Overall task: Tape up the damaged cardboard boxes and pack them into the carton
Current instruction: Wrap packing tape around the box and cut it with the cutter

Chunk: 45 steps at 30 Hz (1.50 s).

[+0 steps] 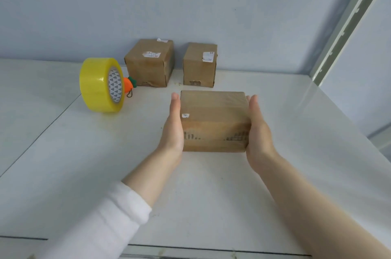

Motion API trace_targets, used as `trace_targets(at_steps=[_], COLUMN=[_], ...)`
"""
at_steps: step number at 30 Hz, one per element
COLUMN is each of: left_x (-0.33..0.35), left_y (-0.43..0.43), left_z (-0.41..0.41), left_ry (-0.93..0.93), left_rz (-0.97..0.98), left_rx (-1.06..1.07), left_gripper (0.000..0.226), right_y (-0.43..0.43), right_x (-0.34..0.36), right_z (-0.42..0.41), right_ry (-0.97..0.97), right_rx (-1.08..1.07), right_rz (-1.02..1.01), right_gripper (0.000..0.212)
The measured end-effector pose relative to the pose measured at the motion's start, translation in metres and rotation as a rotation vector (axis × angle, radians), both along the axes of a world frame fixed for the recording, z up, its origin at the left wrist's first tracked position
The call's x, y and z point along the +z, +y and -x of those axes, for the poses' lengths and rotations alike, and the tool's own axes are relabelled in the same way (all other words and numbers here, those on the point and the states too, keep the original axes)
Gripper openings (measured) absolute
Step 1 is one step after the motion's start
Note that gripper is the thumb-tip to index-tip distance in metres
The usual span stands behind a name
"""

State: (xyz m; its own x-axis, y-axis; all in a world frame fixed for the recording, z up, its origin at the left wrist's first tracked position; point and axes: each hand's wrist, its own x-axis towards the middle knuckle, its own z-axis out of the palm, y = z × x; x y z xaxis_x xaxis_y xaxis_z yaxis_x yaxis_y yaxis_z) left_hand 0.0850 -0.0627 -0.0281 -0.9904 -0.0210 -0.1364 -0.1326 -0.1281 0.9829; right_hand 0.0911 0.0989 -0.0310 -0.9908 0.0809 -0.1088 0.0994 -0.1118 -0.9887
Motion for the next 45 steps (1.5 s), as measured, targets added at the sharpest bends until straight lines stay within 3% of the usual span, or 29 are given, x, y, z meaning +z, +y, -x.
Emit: trace_targets(at_steps=[1, 3, 5, 8, 9, 11, 13, 15, 18, 21, 24, 26, 30, 34, 41, 45], left_x=[0.001, 0.002, 0.002, -0.010, -0.011, 0.002, 0.022, 0.044, 0.053, 0.052, 0.061, 0.067, 0.068, 0.047, 0.050, 0.057], left_y=[0.003, -0.002, -0.015, -0.033, -0.036, -0.037, -0.036, -0.033, -0.027, -0.020, -0.011, -0.003, 0.005, 0.010, 0.012, 0.008], left_z=[-0.001, -0.003, -0.001, -0.006, -0.007, -0.005, 0.006, 0.018, 0.031, 0.039, 0.040, 0.043, 0.057, 0.059, 0.057, 0.048], left_ry=[-0.010, 0.031, 0.062, 0.204, 0.243, 0.271, 0.284, 0.139, -0.044, 0.120, 0.462, 0.587, 0.621, 0.511, 0.558, 0.586], left_rz=[-0.008, 0.037, 0.072, 0.257, 0.284, 0.382, 0.580, 0.672, 0.734, 0.917, 0.944, 1.018, 1.165, 1.418, 1.455, 1.172], left_rx=[-0.007, -0.105, -0.262, -0.514, -0.560, -0.516, -0.343, -0.265, -0.328, -0.288, -0.347, -0.447, -0.462, -0.571, -0.552, -0.491], left_gripper=[0.047, 0.051, 0.076, 0.123, 0.128, 0.122, 0.095, 0.076, 0.064, 0.075, 0.064, 0.055, 0.050, 0.054, 0.055, 0.051], right_y=[-0.002, 0.005, 0.021, 0.045, 0.047, 0.046, 0.039, 0.033, 0.025, 0.024, 0.018, 0.012, 0.003, 0.000, 0.004, 0.019], right_x=[-0.001, 0.001, 0.006, 0.000, 0.001, 0.010, 0.030, 0.046, 0.061, 0.061, 0.064, 0.066, 0.069, 0.056, 0.059, 0.057], right_z=[0.000, -0.001, 0.002, -0.007, -0.009, -0.009, -0.003, 0.005, 0.015, 0.024, 0.024, 0.024, 0.028, 0.026, 0.026, 0.023], right_ry=[0.004, 0.023, 0.023, 0.157, 0.177, 0.182, 0.139, 0.018, -0.118, 0.026, 0.260, 0.371, 0.445, 0.347, 0.349, 0.324], right_rx=[0.013, 0.130, 0.276, 0.494, 0.517, 0.476, 0.325, 0.187, 0.132, 0.119, 0.188, 0.225, 0.255, 0.428, 0.501, 0.484], right_rz=[-0.019, -0.057, -0.062, -0.231, -0.266, -0.347, -0.427, -0.494, -0.753, -0.979, -1.109, -1.215, -1.332, -1.491, -1.403, -1.327], right_gripper=[0.061, 0.086, 0.111, 0.102, 0.099, 0.097, 0.083, 0.062, 0.057, 0.063, 0.064, 0.060, 0.058, 0.073, 0.110, 0.107])
